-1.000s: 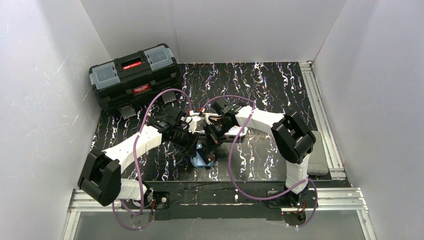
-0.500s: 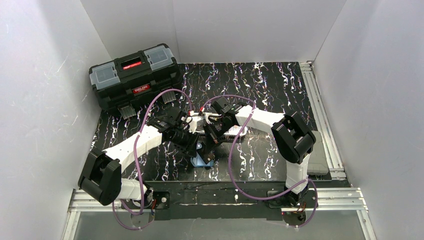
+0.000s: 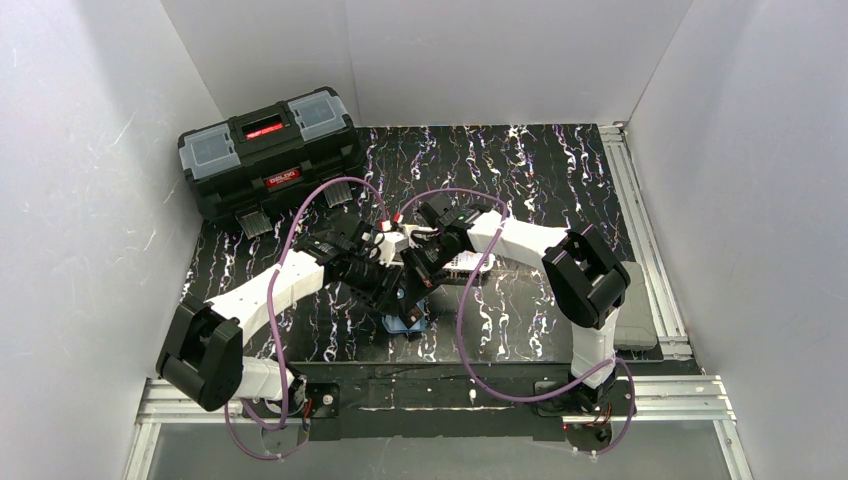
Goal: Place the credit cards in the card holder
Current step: Turn over the card slot in the card holder.
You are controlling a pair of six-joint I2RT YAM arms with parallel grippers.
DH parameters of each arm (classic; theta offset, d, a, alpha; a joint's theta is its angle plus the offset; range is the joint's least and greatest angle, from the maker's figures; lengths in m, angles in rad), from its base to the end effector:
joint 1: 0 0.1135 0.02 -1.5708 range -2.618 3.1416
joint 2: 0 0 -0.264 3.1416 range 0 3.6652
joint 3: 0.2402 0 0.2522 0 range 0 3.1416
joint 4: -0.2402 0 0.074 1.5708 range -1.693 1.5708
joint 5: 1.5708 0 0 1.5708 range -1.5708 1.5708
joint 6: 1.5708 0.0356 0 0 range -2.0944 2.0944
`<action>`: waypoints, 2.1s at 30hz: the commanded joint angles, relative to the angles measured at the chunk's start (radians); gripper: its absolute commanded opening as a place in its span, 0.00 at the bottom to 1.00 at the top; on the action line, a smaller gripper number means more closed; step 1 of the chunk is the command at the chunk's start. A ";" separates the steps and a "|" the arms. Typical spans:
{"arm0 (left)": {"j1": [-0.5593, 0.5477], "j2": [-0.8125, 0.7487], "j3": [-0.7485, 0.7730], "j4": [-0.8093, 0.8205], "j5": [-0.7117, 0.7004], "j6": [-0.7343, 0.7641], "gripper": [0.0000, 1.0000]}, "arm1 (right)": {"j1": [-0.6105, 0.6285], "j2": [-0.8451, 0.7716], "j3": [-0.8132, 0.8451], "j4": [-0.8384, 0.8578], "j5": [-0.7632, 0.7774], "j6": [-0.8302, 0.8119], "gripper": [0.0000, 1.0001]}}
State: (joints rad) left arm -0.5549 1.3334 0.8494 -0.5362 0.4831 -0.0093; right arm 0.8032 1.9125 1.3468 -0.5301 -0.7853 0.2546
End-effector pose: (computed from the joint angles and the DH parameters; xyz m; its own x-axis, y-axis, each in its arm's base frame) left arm 0.2105 -0.1499 0.2193 -0.7306 0.4432 -0.5195 0.6664 0.6288 -0.4007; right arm 0.2546 0.3001 0.1934 -0.7823 -0.5542 -0.2842 -0.5542 0.4112 0.7237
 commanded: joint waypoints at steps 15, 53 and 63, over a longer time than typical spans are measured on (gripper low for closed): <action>-0.014 -0.010 -0.026 -0.041 -0.102 0.245 0.41 | -0.001 -0.017 0.024 0.026 0.005 -0.011 0.01; -0.016 0.030 0.055 -0.081 -0.122 0.129 0.14 | -0.084 -0.202 -0.329 0.072 0.022 0.025 0.01; -0.016 0.028 0.048 -0.075 -0.126 0.129 0.14 | -0.084 -0.134 -0.282 0.051 0.047 0.006 0.01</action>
State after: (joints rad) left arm -0.5655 1.3655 0.8783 -0.5953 0.3332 0.1219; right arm 0.7193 1.7653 1.0317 -0.4694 -0.7353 0.2806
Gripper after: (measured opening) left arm 0.143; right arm 0.027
